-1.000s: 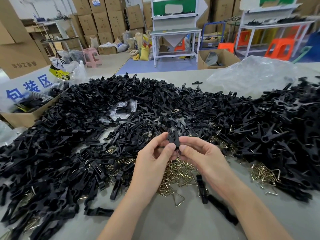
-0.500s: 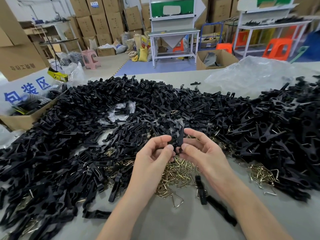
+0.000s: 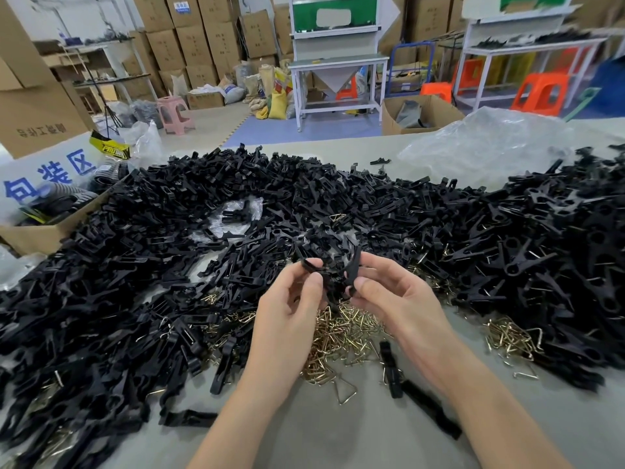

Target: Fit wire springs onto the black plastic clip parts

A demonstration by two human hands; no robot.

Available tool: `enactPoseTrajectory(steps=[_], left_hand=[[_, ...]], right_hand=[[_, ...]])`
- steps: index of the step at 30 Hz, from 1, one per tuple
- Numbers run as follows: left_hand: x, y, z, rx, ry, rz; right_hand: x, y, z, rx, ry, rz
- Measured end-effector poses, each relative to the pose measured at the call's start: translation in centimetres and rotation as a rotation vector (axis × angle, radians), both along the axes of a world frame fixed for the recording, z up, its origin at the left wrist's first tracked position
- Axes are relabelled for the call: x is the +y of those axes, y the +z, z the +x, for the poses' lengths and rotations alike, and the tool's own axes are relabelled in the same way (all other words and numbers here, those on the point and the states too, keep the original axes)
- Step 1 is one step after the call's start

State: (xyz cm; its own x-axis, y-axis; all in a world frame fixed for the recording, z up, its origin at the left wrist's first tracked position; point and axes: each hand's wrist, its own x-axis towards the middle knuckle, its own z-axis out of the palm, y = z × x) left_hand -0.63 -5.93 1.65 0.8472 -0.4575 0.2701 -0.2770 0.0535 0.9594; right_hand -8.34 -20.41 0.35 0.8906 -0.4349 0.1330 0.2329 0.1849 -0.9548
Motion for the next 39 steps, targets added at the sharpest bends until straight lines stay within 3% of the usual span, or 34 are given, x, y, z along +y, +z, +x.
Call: enactPoseTrajectory(steps=[5, 26, 39], left_hand=[[0.06, 0.52, -0.38, -0.021, -0.104, 0.031], [0.06, 0.52, -0.31, 0.057, -0.086, -0.014], [0.22, 0.34, -0.31, -0.006, -0.075, -0.003]], right_hand=[[0.34, 0.01, 0.05, 0.013, 0.046, -0.016], [0.44, 0.01, 0.10, -0.010, 0.071, 0.060], [0.51, 0.27, -0.13, 0.014, 0.035, -0.078]])
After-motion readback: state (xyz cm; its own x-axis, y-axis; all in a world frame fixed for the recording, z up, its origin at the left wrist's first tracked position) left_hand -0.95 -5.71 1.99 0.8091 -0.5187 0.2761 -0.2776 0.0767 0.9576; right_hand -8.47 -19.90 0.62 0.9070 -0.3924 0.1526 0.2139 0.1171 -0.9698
